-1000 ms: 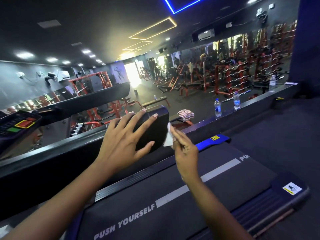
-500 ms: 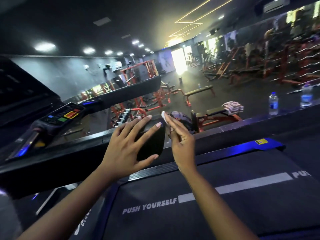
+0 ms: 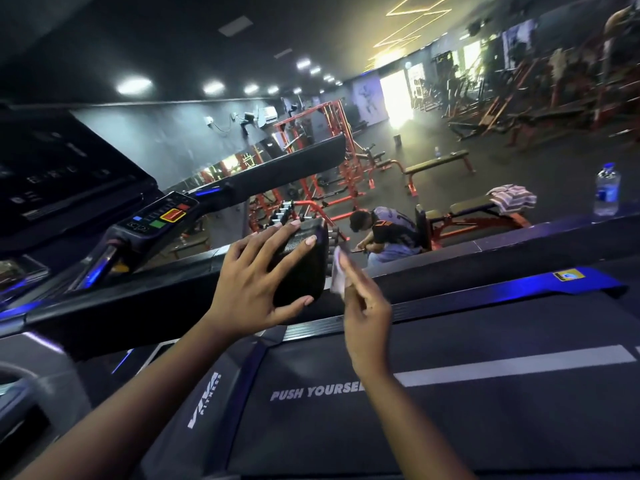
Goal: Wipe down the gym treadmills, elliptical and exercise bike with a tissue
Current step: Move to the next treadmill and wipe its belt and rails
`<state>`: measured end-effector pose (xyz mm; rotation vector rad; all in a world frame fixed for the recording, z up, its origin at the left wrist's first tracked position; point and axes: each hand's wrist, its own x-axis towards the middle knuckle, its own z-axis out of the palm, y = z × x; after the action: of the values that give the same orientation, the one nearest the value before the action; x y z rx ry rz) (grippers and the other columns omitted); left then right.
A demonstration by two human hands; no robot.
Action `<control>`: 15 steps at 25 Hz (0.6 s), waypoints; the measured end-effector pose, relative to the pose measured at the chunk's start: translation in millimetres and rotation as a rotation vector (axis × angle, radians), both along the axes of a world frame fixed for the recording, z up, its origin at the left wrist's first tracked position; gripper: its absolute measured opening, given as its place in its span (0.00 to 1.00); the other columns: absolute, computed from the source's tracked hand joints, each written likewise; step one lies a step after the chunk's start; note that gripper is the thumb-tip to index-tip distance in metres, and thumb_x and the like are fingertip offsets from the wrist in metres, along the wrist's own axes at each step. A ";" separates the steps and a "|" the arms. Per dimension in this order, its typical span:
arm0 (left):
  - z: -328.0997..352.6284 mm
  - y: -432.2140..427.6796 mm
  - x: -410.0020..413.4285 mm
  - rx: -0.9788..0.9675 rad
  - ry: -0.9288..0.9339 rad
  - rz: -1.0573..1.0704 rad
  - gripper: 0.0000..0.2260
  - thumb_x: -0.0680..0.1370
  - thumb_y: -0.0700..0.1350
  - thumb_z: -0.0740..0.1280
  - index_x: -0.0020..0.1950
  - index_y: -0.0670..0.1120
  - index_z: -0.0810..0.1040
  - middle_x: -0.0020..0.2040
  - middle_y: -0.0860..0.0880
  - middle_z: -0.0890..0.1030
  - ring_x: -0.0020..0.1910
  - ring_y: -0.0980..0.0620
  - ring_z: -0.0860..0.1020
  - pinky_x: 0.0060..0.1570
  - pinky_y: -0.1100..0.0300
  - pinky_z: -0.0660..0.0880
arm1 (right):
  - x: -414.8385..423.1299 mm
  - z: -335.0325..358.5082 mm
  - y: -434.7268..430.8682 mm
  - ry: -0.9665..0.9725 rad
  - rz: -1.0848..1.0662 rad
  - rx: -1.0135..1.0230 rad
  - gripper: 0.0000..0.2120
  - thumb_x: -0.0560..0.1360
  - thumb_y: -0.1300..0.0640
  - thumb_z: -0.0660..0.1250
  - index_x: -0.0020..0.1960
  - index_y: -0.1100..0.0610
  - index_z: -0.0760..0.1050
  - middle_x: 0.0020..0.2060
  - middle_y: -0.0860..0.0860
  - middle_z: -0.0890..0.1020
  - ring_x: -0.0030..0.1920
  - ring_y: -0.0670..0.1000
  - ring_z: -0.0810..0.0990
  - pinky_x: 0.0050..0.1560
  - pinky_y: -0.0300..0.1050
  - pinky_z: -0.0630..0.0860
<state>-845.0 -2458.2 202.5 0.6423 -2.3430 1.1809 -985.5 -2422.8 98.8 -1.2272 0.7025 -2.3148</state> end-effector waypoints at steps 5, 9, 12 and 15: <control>1.6 -3.6 1.5 -0.033 -0.021 -0.023 0.31 0.76 0.64 0.57 0.75 0.52 0.57 0.72 0.44 0.64 0.68 0.44 0.68 0.57 0.51 0.66 | 0.3 32.6 -11.4 0.016 -0.072 -0.079 0.20 0.73 0.78 0.58 0.63 0.66 0.73 0.61 0.55 0.78 0.64 0.49 0.74 0.65 0.43 0.69; -0.8 -4.6 0.8 -0.040 -0.014 -0.015 0.31 0.76 0.64 0.58 0.74 0.51 0.60 0.72 0.44 0.66 0.67 0.43 0.70 0.57 0.51 0.66 | 17.1 -2.7 0.3 -0.036 -0.056 -0.016 0.21 0.73 0.76 0.59 0.63 0.63 0.73 0.61 0.50 0.78 0.64 0.47 0.74 0.64 0.39 0.70; 0.5 -2.8 0.8 -0.042 -0.016 -0.016 0.31 0.75 0.64 0.59 0.73 0.50 0.63 0.71 0.43 0.68 0.68 0.44 0.69 0.56 0.51 0.66 | 21.1 -17.1 8.1 -0.006 -0.024 0.041 0.22 0.73 0.76 0.60 0.63 0.61 0.73 0.60 0.44 0.78 0.64 0.47 0.75 0.64 0.39 0.70; -0.7 -2.2 0.6 0.003 -0.019 0.001 0.31 0.75 0.64 0.59 0.74 0.51 0.61 0.73 0.45 0.64 0.68 0.44 0.68 0.57 0.50 0.66 | 13.1 -24.4 19.1 0.096 -0.003 0.116 0.22 0.73 0.76 0.59 0.63 0.59 0.73 0.58 0.36 0.78 0.62 0.41 0.75 0.63 0.33 0.69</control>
<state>-844.3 -2460.4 201.8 0.6357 -2.3609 1.1886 -972.4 -2403.7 74.5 -1.2921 0.8592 -2.1957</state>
